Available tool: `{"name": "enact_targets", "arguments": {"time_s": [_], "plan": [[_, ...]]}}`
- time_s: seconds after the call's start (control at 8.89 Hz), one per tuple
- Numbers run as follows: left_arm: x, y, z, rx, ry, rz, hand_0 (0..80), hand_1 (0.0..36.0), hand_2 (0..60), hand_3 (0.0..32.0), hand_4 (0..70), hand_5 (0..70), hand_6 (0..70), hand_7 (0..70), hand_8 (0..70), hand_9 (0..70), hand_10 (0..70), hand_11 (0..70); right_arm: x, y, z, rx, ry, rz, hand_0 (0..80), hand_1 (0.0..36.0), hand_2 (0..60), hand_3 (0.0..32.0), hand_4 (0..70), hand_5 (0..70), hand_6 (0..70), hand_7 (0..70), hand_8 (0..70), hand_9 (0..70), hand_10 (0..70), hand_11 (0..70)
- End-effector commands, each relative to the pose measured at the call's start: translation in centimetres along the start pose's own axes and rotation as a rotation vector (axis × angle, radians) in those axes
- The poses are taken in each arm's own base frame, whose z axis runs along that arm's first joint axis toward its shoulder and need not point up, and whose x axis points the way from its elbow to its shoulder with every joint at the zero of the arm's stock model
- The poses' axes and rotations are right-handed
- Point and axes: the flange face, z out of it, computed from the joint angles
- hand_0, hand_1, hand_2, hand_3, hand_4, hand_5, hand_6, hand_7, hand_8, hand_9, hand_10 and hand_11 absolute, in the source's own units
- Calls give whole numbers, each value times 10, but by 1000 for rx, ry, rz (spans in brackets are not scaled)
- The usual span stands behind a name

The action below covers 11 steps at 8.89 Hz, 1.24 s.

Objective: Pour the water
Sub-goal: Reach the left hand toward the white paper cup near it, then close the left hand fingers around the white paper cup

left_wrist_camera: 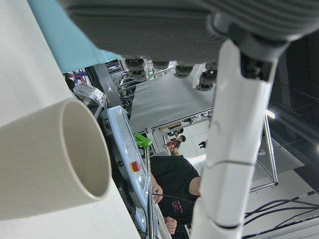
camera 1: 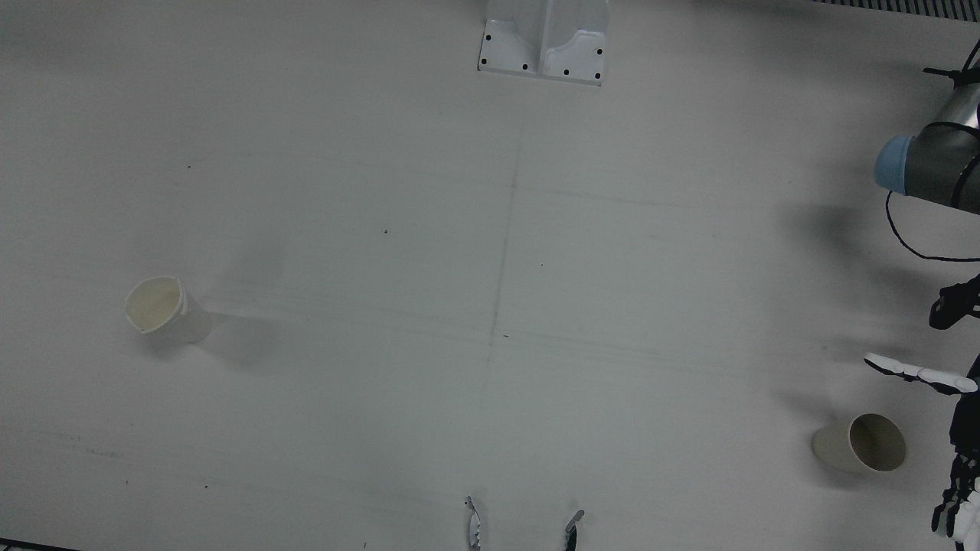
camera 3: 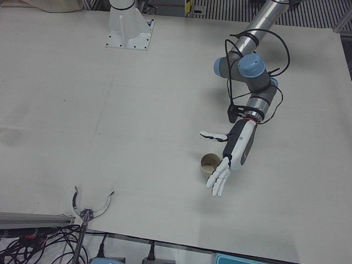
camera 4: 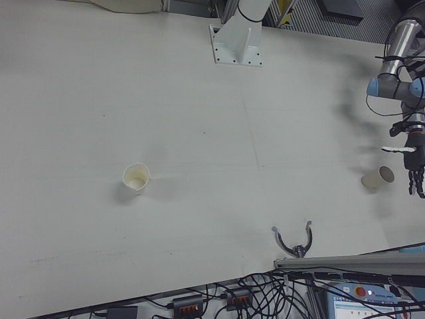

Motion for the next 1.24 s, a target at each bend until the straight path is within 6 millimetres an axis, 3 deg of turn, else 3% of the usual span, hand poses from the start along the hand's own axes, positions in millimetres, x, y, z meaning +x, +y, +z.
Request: {"name": "enact_targets", "arguments": {"time_s": [0.0,0.11,0.22,0.45,0.56,0.79,0.9,1.12], "plan": [[-24,-63,-18,24,-10,5,784,151,0,0,163,0,38,7,0,0,47,97,5,2,3,-7,12,3,473,168,169,36,0,57,70,44,31,19,0,0],[-29,-66,-20,23,-16,15,800,157,0,0,161,0,37,4,0,0,45,94,5,3,3,-9,14,3,473,167,168,36,0,57,72,46,31,18,0,0],[-52,-76,-25,19,-47,6,800,164,0,0,156,0,34,2,0,0,44,93,6,3,3,-10,15,3,473,167,172,34,0,57,76,48,35,23,0,0],[-60,-80,-26,17,-56,9,793,150,0,0,154,0,34,0,0,0,43,90,6,3,2,-9,20,7,476,168,170,34,0,58,81,60,33,18,0,0],[-76,-73,-27,6,-82,3,800,158,0,0,159,0,37,2,0,0,43,92,6,4,2,-10,19,8,476,169,173,36,0,57,80,55,32,18,0,0],[-83,-56,-7,-11,-81,-5,800,161,0,0,174,0,44,5,0,0,43,92,5,5,1,-9,20,10,476,166,166,34,0,57,81,57,30,13,0,0],[-96,-41,5,-25,-95,-12,800,178,0,0,177,0,48,10,0,0,45,97,5,5,1,-8,18,10,474,164,168,32,0,57,84,59,34,17,0,0],[-98,-33,18,-24,-96,-15,800,185,0,0,184,0,53,15,0,0,47,100,5,5,1,-7,20,10,474,161,166,28,0,56,83,56,32,15,0,0]]}}
